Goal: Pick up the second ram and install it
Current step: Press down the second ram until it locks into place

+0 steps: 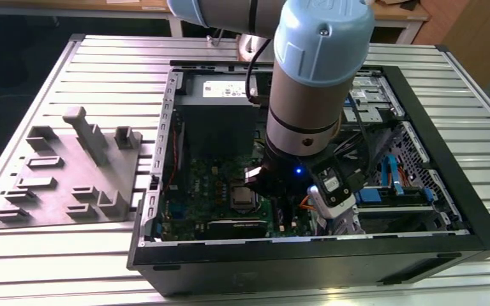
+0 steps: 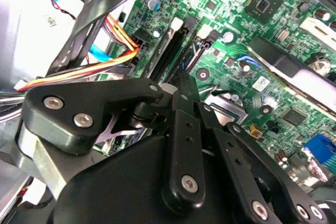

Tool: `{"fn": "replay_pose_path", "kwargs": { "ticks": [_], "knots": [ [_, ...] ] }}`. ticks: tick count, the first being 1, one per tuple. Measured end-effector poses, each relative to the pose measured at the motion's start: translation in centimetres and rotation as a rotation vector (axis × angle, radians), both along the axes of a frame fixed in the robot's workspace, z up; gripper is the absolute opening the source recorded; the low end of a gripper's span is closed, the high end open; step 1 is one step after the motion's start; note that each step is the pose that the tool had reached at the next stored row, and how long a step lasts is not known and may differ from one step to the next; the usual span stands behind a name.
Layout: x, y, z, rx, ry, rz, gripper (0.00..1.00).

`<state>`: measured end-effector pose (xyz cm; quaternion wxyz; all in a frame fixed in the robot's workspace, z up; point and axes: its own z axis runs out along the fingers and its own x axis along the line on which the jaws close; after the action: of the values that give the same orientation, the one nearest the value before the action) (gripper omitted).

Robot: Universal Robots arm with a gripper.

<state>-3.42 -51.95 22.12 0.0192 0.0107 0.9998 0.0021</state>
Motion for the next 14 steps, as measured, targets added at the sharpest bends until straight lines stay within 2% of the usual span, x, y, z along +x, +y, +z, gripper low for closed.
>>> {"fn": "replay_pose_path", "kwargs": {
  "ticks": [14],
  "knots": [
    [0.0, -0.01, -0.28, 0.0002, -0.0001, 0.0, 0.1]
  ]
}}
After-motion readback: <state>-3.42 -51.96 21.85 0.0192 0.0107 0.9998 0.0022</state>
